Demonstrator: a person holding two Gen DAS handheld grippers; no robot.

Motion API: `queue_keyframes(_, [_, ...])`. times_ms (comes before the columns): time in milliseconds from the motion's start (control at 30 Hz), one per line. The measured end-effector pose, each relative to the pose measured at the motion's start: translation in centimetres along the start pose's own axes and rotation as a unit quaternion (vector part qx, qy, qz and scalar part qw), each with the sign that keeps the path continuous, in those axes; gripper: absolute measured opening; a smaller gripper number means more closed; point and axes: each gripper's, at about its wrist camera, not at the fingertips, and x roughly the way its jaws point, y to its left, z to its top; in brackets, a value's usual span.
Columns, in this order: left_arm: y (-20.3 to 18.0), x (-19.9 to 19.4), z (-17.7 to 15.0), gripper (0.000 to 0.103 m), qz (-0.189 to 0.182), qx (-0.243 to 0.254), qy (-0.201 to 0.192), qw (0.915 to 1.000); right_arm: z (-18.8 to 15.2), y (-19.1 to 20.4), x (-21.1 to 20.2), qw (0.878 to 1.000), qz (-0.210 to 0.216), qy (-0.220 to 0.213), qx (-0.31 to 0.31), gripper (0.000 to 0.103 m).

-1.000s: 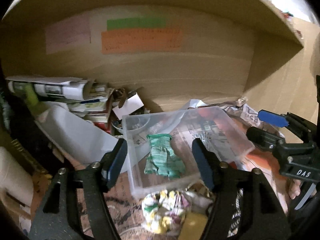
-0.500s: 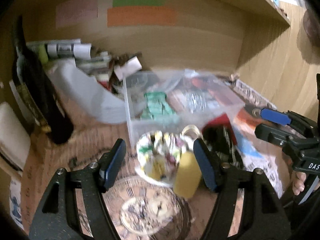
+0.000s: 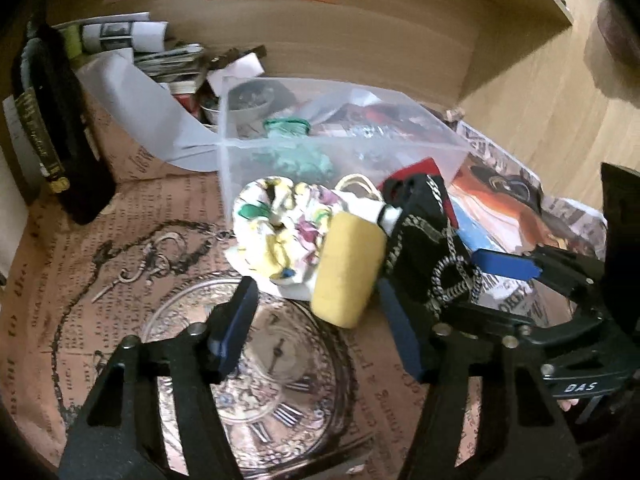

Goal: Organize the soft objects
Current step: 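Grasp the yellow sponge with the left tool while the right tool grasps the black-and-white cord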

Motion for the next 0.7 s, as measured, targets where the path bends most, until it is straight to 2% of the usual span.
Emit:
queue_keyframes(100, [-0.2, 0.7, -0.1, 0.051, -0.006, 0.002, 0.010, 0.9999, -0.4, -0.1, 0.2, 1.000, -0.001, 0.004, 0.001, 0.060])
queue_keyframes(233, [-0.2, 1.7, -0.2, 0.034, -0.020, -0.005, 0.025, 0.9995, -0.6, 0.0, 0.2, 1.000, -0.011, 0.006, -0.007, 0.044])
queue_keyframes(433, [-0.6, 1.1, -0.3, 0.030, -0.020, 0.004, 0.013, 0.9997, -0.7, -0.6, -0.5, 1.000, -0.010, 0.000, 0.002, 0.026])
queue_keyframes(600, [-0.7, -0.3, -0.1, 0.029, -0.017, 0.006, -0.007, 0.9998, -0.4, -1.0, -1.3, 1.000, -0.016, -0.015, 0.002, 0.019])
queue_keyframes(700, [-0.6, -1.2, 0.2, 0.028, -0.015, 0.005, -0.022, 0.9996, -0.2, -1.1, -2.2, 0.999, -0.018, -0.029, 0.002, 0.018])
